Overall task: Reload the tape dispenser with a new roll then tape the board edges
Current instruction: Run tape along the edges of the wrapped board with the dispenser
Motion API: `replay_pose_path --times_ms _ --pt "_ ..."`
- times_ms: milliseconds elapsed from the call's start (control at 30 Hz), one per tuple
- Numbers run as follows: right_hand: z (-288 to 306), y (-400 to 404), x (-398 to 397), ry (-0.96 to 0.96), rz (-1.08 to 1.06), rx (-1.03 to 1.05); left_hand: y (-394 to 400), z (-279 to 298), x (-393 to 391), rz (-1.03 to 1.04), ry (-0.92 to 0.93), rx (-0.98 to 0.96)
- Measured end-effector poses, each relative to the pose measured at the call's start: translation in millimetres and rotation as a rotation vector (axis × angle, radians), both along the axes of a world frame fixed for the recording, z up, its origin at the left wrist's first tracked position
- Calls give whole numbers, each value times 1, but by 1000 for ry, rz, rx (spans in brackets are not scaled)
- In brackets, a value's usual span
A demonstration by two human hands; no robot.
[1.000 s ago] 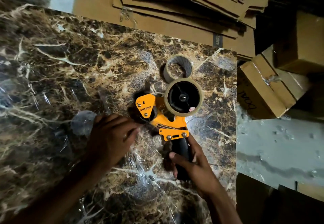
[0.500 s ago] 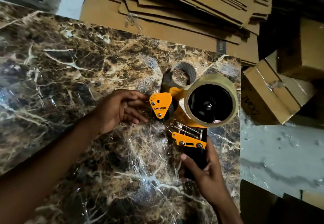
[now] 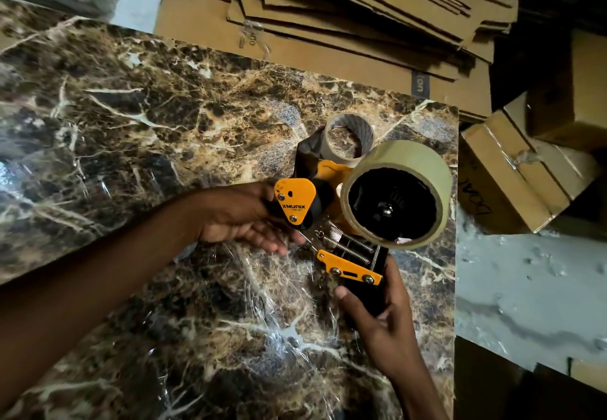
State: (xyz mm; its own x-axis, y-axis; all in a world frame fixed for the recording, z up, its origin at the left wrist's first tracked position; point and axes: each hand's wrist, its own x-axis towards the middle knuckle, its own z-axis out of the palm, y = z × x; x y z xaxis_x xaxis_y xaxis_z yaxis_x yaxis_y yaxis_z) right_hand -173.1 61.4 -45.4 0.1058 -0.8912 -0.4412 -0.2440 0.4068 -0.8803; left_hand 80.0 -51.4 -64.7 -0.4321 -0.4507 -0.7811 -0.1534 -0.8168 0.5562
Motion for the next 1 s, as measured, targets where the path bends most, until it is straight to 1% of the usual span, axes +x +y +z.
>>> replay_pose_path --times_ms 100,167,333,400,500,567,667,733,800,900,1000 --pt "3 -1 1 8 0 -21 -3 8 4 107 112 45" --pt "6 -3 2 33 12 -41 -12 7 13 141 74 34" --pt "-3 0 7 31 83 -41 -23 14 16 41 -181 -153" --pt "-8 4 11 26 92 -16 -25 17 14 -29 -306 -248" --pt "-15 9 14 90 108 -30 -27 12 8 -121 -482 -420" --pt "-17 14 12 109 110 -30 -24 8 1 -150 -563 -496" --pt "-16 22 5 100 78 -12 -16 2 -9 -181 -660 -677" --pt "-11 25 0 73 52 16 -10 -2 -14 -199 -689 -752" --pt "-4 30 -7 52 36 29 -3 -1 -19 -192 -711 -775" --pt "6 47 -25 67 9 65 14 -1 -32 -219 -621 -818" --pt "17 77 -43 99 -30 88 38 -17 -52 -325 -568 -892"
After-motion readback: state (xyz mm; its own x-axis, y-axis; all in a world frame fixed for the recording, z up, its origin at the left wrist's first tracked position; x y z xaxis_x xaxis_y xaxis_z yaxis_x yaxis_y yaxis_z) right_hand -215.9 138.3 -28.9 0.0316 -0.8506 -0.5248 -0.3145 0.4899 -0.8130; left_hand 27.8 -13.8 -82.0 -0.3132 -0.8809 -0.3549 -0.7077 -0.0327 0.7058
